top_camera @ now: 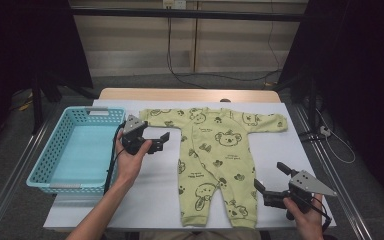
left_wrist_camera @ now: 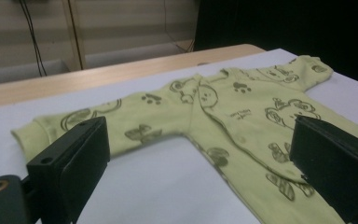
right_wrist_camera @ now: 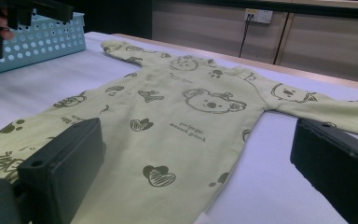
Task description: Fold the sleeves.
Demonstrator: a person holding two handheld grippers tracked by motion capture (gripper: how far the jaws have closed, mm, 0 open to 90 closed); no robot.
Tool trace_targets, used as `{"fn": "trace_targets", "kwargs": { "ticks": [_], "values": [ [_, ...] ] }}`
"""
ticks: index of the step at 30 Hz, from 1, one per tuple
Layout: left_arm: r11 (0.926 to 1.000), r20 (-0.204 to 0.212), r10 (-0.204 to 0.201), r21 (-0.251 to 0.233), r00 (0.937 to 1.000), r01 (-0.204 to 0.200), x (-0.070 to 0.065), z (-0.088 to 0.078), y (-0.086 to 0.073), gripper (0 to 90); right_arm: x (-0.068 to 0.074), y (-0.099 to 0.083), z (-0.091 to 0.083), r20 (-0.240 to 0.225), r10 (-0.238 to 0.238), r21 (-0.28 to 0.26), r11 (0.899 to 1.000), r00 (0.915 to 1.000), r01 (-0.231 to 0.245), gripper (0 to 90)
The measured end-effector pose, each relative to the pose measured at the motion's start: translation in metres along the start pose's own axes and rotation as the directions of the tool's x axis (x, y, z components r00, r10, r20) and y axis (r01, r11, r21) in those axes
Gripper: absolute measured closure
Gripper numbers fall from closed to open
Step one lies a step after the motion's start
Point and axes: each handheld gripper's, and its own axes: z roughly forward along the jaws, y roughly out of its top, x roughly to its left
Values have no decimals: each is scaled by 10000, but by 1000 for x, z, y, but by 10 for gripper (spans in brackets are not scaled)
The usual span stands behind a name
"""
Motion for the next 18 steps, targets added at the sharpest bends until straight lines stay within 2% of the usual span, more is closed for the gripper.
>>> {"fn": "trace_targets", "kwargs": {
  "ticks": [2,3,5,6,7,8,9,10,13,14,15,16,17,18],
  "values": [
    [10000,-235,25,-82,9997,-27,4,6,3,42,0,0,0,-8,5,-53,10000,10000,-5,22],
    [9999,-359,127,64,9993,-125,7,8,4,41,1,0,0,-22,-13,-69,10000,10000,12,21],
    [10000,-607,-47,-9,9981,47,13,14,7,48,1,0,-1,-31,43,-97,9999,10000,-43,21],
    [9999,-628,-136,-32,9979,134,15,15,7,49,2,0,-1,-34,60,-126,9999,10000,-60,22],
    [9992,-509,-384,47,9980,387,17,17,8,50,2,0,0,-84,98,-174,9998,9999,-99,21],
    [9997,-575,-250,52,9980,253,19,18,9,50,2,1,1,-68,167,-252,9995,9998,-169,21],
    [9994,-649,-353,-41,9973,351,20,21,10,49,3,1,2,-98,211,-267,9994,9997,-214,21],
    [10000,-797,-39,88,9968,46,23,21,11,50,4,1,4,-138,169,-272,9995,9998,-173,21],
    [9997,-1021,-229,-68,9945,223,29,25,11,49,7,1,7,-235,92,-222,9997,9997,-97,21],
    [9983,-1125,348,509,9930,-292,34,24,12,49,7,1,7,-260,105,-228,9997,9996,-111,19],
    [9973,-1138,438,630,9925,-368,37,26,11,49,7,2,7,-252,114,-250,9996,9996,-120,19],
    [9997,-1225,-63,240,9924,93,36,30,10,49,6,2,7,-251,115,-276,9995,9996,-122,19],
    [9995,-1300,-169,242,9914,203,39,33,10,49,6,2,7,-264,112,-277,9995,9996,-119,18],
    [9971,-1363,245,745,9904,-144,43,32,10,48,7,2,7,-318,139,-252,9996,9994,-147,15]
  ]
}}
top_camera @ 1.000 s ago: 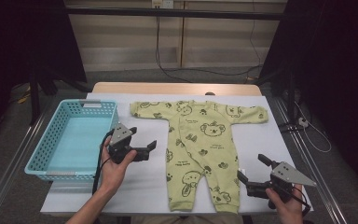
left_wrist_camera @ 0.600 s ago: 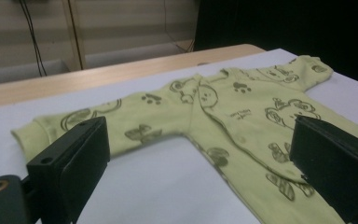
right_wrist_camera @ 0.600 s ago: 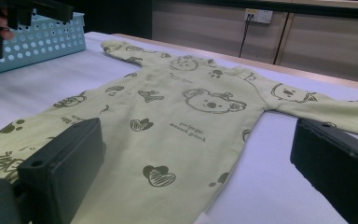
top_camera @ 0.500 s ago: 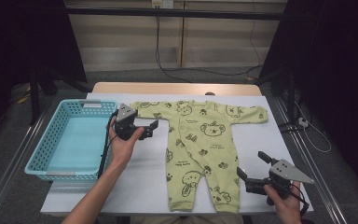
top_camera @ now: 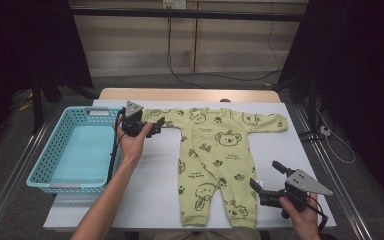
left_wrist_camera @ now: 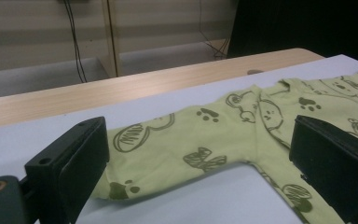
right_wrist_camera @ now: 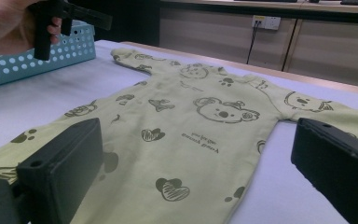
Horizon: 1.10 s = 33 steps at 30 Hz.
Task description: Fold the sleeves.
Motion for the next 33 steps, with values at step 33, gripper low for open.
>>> {"fn": "trace_targets", "kwargs": {
  "ticks": [33],
  "values": [
    [9944,-678,-66,1049,9977,137,8,51,-5,175,0,0,0,-224,110,1,9999,9997,-110,14]
  ]
}}
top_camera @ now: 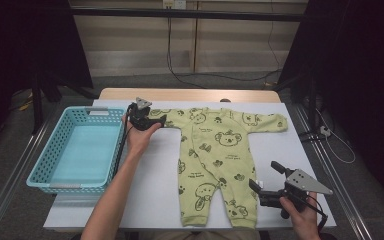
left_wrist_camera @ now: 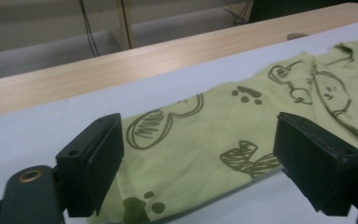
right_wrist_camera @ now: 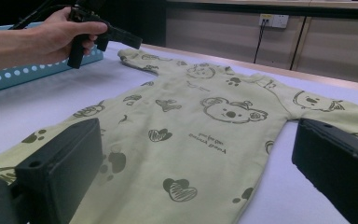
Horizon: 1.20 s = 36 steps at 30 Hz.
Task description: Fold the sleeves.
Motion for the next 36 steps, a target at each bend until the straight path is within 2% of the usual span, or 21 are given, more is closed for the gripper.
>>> {"fn": "trace_targets", "kwargs": {
  "ticks": [3,5,6,7,8,9,12,15,17,18,19,20,22,24,25,27,30,32,34,35,36],
  "values": [
    [9991,-101,-36,416,9999,41,5,1,-3,242,0,0,0,-54,16,0,10000,10000,-16,14],
    [9985,-421,-440,295,9981,452,4,4,-5,253,0,0,0,-89,14,10,10000,10000,-13,14],
    [9969,-484,-44,780,9988,81,8,3,-6,256,0,0,0,-93,-12,16,10000,10000,12,14],
    [9976,-690,-368,554,9969,406,6,5,-7,268,0,0,0,-139,36,28,10000,9999,-36,14],
    [9952,-899,-9,975,9960,97,10,4,-8,274,1,0,0,-183,50,14,10000,9998,-50,14],
    [9948,-1188,-529,801,9915,627,9,6,-9,279,1,0,0,-206,24,-4,10000,9998,-24,14],
    [9912,-1568,-715,995,9850,878,14,10,-14,288,1,0,0,-214,31,-12,10000,9998,-31,15],
    [9884,-1556,-904,1071,9837,1078,16,12,-14,304,1,0,-1,-202,29,-27,10000,9998,-30,15],
    [9876,-1578,-1016,1028,9822,1187,17,12,-14,345,0,0,-1,-206,24,-3,10000,9998,-24,15],
    [9873,-1599,-901,1150,9830,1092,17,12,-14,360,0,0,-1,-211,26,0,10000,9998,-26,15],
    [9872,-1798,-813,1211,9803,1041,17,12,-14,395,1,0,-1,-212,16,-3,10000,9998,-16,15],
    [9873,-1773,-871,1155,9803,1086,17,12,-15,445,1,0,-1,-216,10,-14,10000,9998,-10,15],
    [9881,-1654,-546,1327,9847,771,18,10,-14,546,1,0,-1,-220,-4,-26,10000,9998,3,15],
    [9892,-1542,-813,1086,9847,987,19,9,-13,637,1,0,-1,-216,24,-11,10000,9998,-25,15],
    [9896,-1502,-765,1095,9857,934,20,7,-12,696,1,0,-1,-206,39,10,10000,9998,-39,15],
    [9887,-1446,-991,979,9845,1139,21,6,-10,777,1,0,0,-224,-15,4,10000,9997,15,15],
    [9886,-1383,-1008,974,9852,1149,21,6,-11,831,1,0,0,-224,19,-1,10000,9997,-19,15],
    [9878,-1515,-1103,930,9823,1253,20,6,-10,849,1,0,0,-217,16,-8,10000,9998,-16,15],
    [9868,-1275,-1105,1040,9857,1241,19,5,-9,861,1,0,0,-214,5,-8,10000,9998,-5,15],
    [9894,-1226,-1020,905,9872,1135,19,5,-9,866,1,0,0,-219,26,-9,10000,9998,-26,15],
    [9880,-1189,-1164,876,9861,1272,18,5,-8,868,1,0,-1,-206,28,-11,10000,9998,-28,15]
  ]
}}
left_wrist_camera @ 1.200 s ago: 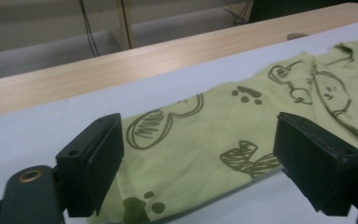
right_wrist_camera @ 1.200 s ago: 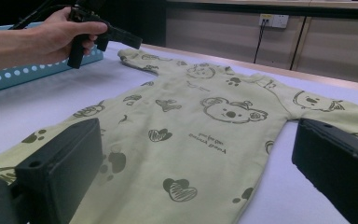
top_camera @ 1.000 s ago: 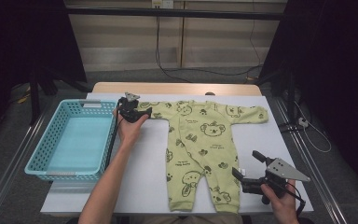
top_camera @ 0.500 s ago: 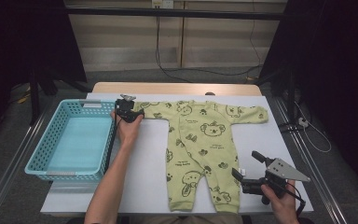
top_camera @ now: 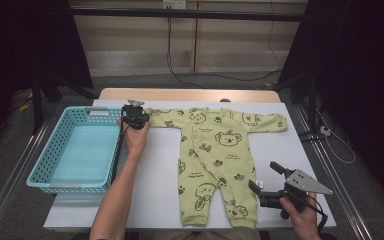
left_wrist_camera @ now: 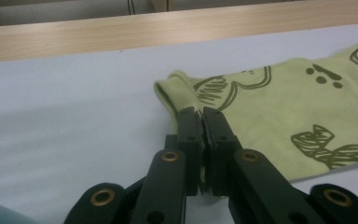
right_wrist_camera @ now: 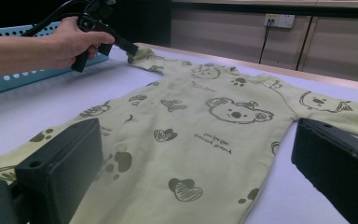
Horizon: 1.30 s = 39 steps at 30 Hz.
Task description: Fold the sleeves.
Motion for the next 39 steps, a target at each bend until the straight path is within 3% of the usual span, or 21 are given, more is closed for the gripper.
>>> {"fn": "trace_targets", "kwargs": {
  "ticks": [3,5,19,25,27,35,39],
  "values": [
    [9993,23,-332,-143,9994,332,-3,1,0,871,0,0,0,3,-9,2,10000,10000,9,15],
    [9992,193,-347,-205,9992,351,-4,0,1,872,0,0,0,-3,-11,-15,10000,10000,11,15],
    [9974,702,3,-714,9975,48,-2,-9,8,874,-2,1,-2,63,-3,-107,9999,10000,4,14],
    [9919,828,-128,-1246,9965,231,-2,-14,13,874,-1,1,-1,-9,99,-78,9999,10000,-100,14],
    [9933,933,-101,-1135,9956,207,-2,-17,14,875,-1,1,-2,16,75,-95,9999,10000,-75,14],
    [9895,940,107,-1446,9955,30,0,-22,17,874,-1,1,-2,31,71,-95,9999,10000,-70,14],
    [9880,1070,-21,-1532,9943,186,0,-23,17,874,-2,1,-2,66,91,-74,9999,9999,-91,11]
  ]
}}
